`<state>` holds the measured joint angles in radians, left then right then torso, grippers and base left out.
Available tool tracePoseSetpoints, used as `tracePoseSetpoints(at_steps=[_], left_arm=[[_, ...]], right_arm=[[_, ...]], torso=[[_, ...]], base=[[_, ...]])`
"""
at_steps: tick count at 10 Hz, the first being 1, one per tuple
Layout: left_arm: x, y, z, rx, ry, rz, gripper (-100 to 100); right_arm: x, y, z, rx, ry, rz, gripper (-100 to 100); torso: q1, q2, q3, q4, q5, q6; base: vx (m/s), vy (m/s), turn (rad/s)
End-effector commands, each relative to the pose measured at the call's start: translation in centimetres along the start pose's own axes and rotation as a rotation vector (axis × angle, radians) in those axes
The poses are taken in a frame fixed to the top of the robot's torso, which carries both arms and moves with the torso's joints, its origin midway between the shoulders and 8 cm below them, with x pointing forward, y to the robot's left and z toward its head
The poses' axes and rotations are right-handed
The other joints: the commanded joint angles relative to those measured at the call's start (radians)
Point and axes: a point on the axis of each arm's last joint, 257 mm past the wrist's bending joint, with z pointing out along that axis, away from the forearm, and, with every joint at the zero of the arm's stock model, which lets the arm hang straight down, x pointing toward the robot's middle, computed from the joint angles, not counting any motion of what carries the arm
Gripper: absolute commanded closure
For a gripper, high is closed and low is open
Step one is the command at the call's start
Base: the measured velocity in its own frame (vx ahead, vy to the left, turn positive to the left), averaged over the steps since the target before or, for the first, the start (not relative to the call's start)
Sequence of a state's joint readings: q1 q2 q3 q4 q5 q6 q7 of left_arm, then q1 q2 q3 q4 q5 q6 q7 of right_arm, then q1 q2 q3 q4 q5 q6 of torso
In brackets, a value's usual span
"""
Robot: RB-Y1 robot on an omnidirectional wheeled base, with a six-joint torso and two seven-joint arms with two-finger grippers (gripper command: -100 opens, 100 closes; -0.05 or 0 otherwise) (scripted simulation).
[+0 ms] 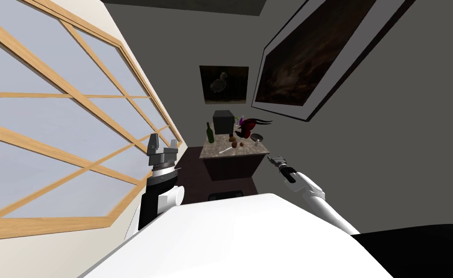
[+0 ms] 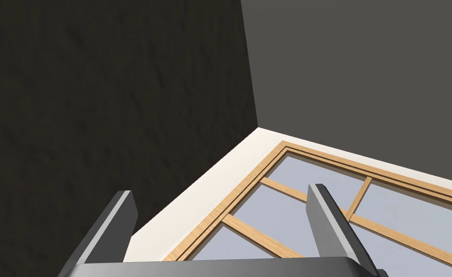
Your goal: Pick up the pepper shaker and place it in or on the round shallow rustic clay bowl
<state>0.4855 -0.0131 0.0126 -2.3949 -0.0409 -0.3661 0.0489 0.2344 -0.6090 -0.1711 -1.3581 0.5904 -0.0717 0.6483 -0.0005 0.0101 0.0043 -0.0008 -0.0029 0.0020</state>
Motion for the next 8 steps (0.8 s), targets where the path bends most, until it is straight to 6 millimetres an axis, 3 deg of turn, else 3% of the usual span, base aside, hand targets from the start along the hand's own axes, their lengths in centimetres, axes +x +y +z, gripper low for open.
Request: tracePoseSetpoints(at_steps=[1, 4, 8], left_arm=[[0.0, 0.0, 0.0, 0.0, 0.0, 0.0, 0], [0.0, 0.0, 0.0, 0.0, 0.0, 0.0, 0], [0.0, 0.0, 0.0, 0.0, 0.0, 0.001, 0]], right_arm=[[0.6, 1.1, 0.0, -0.008, 0.0, 0.01, -100], [-0.2, 3.2, 0.2, -0.029, -0.027, 0.062, -100], [-2.1, 6.4, 0.4, -0.066, -0.079, 0.148, -100]], torso=[[0.0, 0.0, 0.0, 0.0, 0.0, 0.0], [-0.005, -0.023, -0.013, -0.005, -0.001, -0.002], [-0.008, -0.028, -0.016, -0.006, -0.002, -0.002]], base=[[-0.07, 0.038, -0.033], [0.147, -0.03, 0.066], [0.203, -0.081, 0.067]])
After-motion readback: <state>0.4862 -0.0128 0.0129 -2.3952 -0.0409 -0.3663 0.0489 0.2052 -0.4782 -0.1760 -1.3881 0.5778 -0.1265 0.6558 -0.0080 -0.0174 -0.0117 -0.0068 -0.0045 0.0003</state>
